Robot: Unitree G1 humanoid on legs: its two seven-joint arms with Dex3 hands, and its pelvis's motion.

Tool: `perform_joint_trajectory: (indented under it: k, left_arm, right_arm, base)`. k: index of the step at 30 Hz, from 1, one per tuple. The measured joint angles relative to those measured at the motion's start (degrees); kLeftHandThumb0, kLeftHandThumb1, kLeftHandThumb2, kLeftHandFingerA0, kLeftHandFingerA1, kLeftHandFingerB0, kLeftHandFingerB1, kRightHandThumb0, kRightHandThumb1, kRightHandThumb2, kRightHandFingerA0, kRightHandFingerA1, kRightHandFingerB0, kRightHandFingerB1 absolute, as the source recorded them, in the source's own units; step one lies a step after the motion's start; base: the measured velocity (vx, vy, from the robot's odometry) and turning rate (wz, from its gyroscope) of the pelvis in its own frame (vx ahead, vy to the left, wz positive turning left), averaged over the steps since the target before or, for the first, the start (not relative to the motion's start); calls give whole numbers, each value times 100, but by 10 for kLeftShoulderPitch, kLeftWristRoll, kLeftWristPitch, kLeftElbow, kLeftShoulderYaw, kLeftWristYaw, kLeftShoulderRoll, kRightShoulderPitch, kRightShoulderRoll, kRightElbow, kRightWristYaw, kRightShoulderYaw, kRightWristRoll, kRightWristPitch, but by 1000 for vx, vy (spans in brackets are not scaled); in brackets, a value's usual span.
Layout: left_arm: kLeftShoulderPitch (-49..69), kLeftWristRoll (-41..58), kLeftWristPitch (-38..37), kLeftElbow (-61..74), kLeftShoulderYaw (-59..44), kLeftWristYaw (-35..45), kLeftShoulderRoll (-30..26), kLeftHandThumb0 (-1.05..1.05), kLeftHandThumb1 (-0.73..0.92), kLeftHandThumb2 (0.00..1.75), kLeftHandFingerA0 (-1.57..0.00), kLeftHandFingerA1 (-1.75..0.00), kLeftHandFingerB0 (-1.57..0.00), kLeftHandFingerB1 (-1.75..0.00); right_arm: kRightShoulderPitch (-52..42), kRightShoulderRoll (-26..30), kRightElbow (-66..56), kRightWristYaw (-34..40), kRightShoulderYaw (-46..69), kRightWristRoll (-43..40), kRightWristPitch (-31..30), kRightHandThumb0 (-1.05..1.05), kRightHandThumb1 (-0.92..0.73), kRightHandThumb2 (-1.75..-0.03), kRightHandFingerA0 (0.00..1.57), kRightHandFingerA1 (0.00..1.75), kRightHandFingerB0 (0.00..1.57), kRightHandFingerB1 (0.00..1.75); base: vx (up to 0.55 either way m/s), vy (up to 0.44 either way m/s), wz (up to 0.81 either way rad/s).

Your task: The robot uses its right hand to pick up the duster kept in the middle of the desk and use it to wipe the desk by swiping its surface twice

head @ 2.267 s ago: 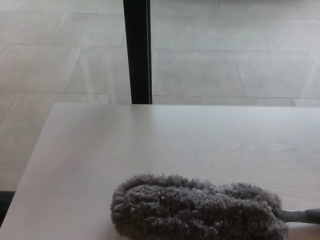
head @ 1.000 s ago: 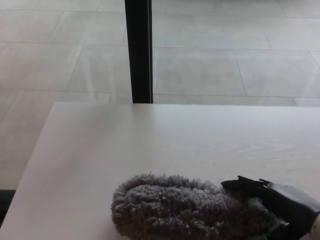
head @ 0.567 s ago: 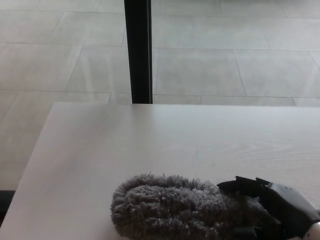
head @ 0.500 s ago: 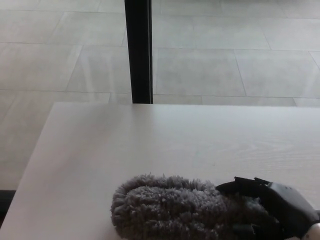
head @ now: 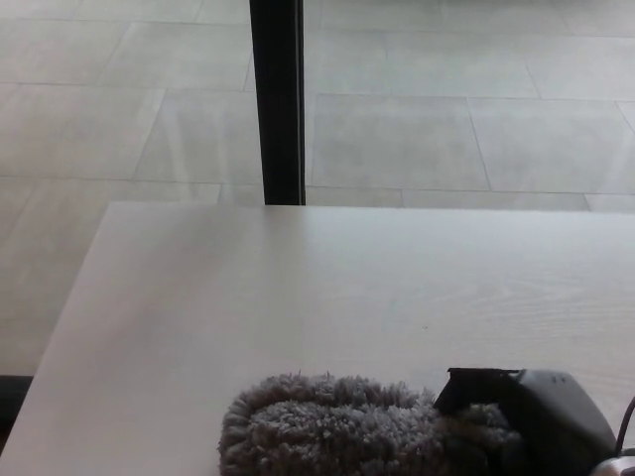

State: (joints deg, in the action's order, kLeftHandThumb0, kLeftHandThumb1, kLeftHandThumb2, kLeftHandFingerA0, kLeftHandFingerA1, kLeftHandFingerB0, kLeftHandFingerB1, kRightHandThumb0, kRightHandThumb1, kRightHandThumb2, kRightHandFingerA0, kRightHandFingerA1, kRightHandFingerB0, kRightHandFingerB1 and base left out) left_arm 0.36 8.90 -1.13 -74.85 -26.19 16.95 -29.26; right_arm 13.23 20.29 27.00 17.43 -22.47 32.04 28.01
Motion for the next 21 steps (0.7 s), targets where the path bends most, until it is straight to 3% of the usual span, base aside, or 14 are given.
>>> perform_joint_trajectory:
  k: [3,4,6,8,12,13,16,17,18,19,21]
  left_arm:
    - [-1,0,0,0,0,0,0,-57,55,93,-50,-67,-36,-56]
    - [-1,0,0,0,0,0,0,-52,70,61,-48,-57,-41,-43]
    - [-2,0,0,0,0,0,0,-53,71,61,-47,-54,-44,-43]
    - [-4,0,0,0,0,1,0,-53,70,61,-49,-54,-45,-44]
    - [-9,0,0,0,0,1,0,-52,68,60,-49,-55,-47,-44]
    - [-10,0,0,0,0,1,0,-50,69,60,-49,-57,-45,-44]
    - [-14,0,0,0,0,1,0,-50,69,60,-48,-58,-44,-45]
    - [-16,0,0,0,0,1,0,-51,68,61,-49,-58,-45,-45]
    - [-17,0,0,0,0,1,0,-52,68,60,-48,-58,-43,-43]
    - [-18,0,0,0,0,1,0,-53,67,60,-49,-56,-44,-43]
    - [-19,0,0,0,0,1,0,-50,66,60,-49,-57,-46,-44]
  right_arm:
    - [4,1,6,27,-12,16,0,-25,-63,-75,85,169,84,102]
    - [5,1,8,34,-15,21,-1,-34,-60,-68,84,166,91,94]
    - [9,2,14,55,-25,33,-1,-37,-59,-62,82,165,90,92]
    - [13,3,20,73,-35,43,-3,-37,-57,-70,86,161,85,95]
    - [27,8,35,108,-59,64,-7,-36,-53,-75,90,159,89,99]
    - [32,11,42,122,-68,72,-8,-37,-43,-99,118,129,91,105]
    - [44,16,55,153,-88,88,-10,-38,-47,-102,120,131,88,104]
    - [50,17,61,165,-96,94,-11,-34,-44,-88,116,159,92,106]
    - [55,20,67,177,-106,101,-12,-39,-45,-103,128,135,87,93]
    - [59,21,72,186,-113,105,-12,-36,-51,-86,106,170,92,93]
    - [70,25,85,206,-130,116,-13,-35,-46,-90,108,169,94,92]
  base:
    - [0,0,0]
    - [0,0,0]
    - [0,0,0]
    - [0,0,0]
    - [0,0,0]
    - [0,0,0]
    - [0,0,0]
    - [0,0,0]
    - [0,0,0]
    - [0,0,0]
    - [0,0,0]
